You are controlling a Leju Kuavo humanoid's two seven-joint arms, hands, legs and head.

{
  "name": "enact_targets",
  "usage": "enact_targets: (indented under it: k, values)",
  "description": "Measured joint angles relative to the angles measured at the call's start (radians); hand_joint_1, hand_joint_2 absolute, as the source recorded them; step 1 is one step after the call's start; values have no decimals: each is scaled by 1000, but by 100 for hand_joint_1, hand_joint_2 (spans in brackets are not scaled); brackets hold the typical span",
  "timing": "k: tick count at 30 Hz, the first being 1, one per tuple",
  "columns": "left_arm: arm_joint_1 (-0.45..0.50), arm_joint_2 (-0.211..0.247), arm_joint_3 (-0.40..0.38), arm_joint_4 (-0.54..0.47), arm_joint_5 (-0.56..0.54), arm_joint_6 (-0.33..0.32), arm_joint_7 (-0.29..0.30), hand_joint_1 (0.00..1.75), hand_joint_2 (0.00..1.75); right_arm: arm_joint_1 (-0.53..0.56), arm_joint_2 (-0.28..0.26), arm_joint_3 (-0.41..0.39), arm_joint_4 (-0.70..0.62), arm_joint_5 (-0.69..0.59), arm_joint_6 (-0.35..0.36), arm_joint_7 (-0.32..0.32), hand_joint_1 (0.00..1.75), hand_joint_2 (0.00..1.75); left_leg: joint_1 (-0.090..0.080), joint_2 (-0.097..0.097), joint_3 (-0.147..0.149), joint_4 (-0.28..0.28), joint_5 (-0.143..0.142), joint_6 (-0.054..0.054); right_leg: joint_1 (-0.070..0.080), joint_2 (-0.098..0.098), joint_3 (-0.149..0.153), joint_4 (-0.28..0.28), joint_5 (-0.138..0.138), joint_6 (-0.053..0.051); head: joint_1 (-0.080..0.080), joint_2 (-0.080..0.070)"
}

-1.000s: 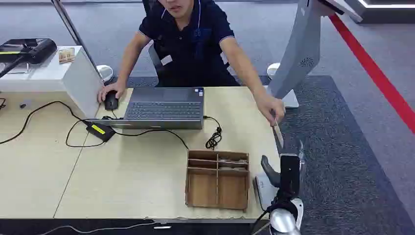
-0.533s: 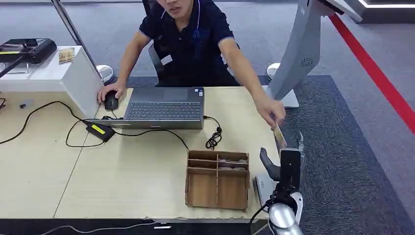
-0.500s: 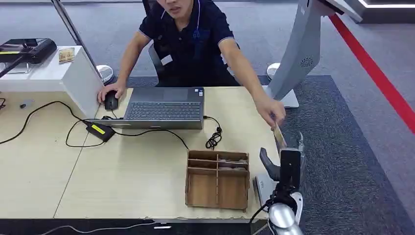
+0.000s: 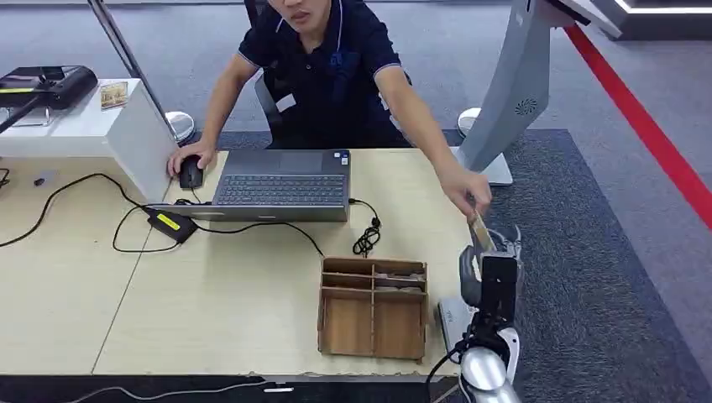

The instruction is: Pass the card to the sensor for recognition and then transmit it.

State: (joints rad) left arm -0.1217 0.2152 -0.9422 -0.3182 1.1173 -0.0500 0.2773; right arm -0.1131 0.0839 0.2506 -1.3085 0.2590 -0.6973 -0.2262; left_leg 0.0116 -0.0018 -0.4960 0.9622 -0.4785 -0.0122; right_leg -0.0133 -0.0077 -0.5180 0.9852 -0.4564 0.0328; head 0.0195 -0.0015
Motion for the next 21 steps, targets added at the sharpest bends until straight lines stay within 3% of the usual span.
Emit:
enact_targets:
  k: [21]
  values:
    - [0,0,0,0,3,2,0,0,0,10,-14,8,0,9,0,2,175,175,0,0,0,0,0,0,0,0,0,0,0,0,0,0]
